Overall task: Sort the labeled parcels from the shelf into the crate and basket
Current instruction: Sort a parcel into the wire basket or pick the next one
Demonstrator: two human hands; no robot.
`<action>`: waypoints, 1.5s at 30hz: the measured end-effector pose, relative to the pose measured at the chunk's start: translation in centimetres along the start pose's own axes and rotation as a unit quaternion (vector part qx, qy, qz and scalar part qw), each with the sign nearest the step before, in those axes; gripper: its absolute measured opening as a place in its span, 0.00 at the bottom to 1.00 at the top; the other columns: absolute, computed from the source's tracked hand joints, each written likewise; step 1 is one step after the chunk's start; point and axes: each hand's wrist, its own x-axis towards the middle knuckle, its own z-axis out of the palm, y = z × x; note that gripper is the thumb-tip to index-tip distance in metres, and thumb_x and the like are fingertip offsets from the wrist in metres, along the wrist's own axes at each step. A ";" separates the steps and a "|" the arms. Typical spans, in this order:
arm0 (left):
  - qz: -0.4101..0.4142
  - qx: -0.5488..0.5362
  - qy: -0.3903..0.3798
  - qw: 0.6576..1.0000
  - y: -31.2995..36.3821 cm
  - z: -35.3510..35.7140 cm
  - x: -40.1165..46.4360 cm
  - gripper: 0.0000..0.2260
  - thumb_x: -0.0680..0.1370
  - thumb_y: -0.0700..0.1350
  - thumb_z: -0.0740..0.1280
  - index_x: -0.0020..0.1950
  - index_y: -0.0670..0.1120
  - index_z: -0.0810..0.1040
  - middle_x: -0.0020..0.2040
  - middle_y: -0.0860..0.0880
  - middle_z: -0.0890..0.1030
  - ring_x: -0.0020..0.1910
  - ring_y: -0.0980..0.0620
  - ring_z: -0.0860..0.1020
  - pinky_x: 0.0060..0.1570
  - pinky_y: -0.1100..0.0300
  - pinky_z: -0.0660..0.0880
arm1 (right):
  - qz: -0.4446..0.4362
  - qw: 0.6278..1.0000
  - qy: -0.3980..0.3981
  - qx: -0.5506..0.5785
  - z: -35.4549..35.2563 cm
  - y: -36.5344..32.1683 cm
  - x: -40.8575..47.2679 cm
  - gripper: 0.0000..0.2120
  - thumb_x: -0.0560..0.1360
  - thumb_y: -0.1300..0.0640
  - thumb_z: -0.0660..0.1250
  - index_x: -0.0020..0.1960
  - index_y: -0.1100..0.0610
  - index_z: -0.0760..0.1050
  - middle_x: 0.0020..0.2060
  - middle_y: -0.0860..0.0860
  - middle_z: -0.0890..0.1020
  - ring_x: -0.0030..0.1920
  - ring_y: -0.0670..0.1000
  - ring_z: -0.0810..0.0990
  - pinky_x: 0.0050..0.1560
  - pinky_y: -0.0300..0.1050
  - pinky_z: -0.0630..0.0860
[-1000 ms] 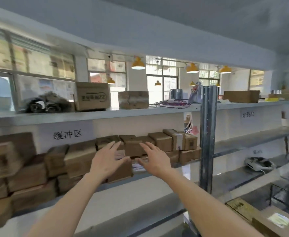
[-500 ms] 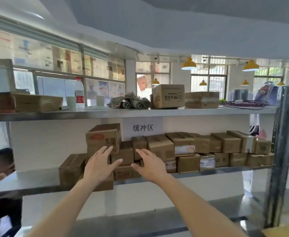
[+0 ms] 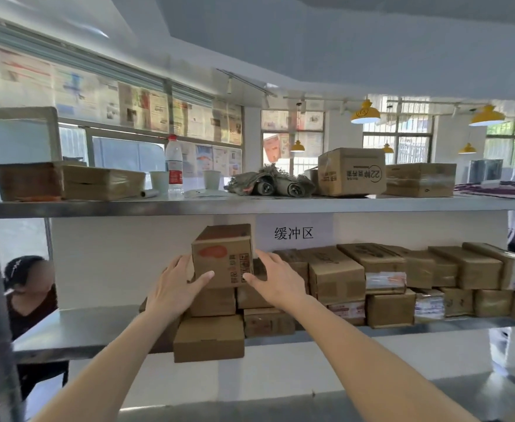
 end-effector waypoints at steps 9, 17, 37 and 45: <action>-0.004 -0.046 -0.031 0.998 -1.8 2.3 9.1 0.38 0.78 0.68 0.61 0.82 0.50 0.58 0.79 0.47 0.65 0.77 0.42 0.65 0.73 0.44 0.64 | 0.032 0.997 0.002 0.070 2.7 -1.4 8.3 0.36 0.77 0.28 0.57 0.80 0.37 0.49 0.80 0.49 0.59 0.73 0.61 0.69 0.66 0.61 0.71; -0.075 -0.164 -0.066 0.981 -2.4 4.0 13.0 0.28 0.81 0.65 0.60 0.72 0.46 0.72 0.63 0.46 0.79 0.68 0.42 0.74 0.62 0.53 0.70 | 0.072 0.976 0.031 0.205 5.1 -1.1 12.1 0.31 0.77 0.28 0.57 0.75 0.41 0.64 0.71 0.52 0.74 0.69 0.58 0.73 0.66 0.56 0.72; -0.115 -0.457 -0.147 0.870 -4.7 0.2 4.3 0.29 0.78 0.56 0.71 0.76 0.54 0.68 0.66 0.48 0.78 0.62 0.47 0.76 0.64 0.44 0.75 | 0.160 0.941 0.141 0.264 4.9 -7.1 1.3 0.30 0.74 0.28 0.63 0.72 0.37 0.65 0.71 0.48 0.70 0.70 0.54 0.71 0.65 0.53 0.69; -0.075 -0.545 -0.246 0.798 -2.4 -2.3 -3.6 0.15 0.80 0.59 0.66 0.66 0.60 0.76 0.59 0.50 0.83 0.56 0.52 0.79 0.50 0.54 0.77 | 0.177 0.927 0.218 0.249 2.2 -8.2 -8.9 0.37 0.70 0.30 0.67 0.75 0.38 0.61 0.69 0.50 0.70 0.66 0.50 0.72 0.66 0.59 0.75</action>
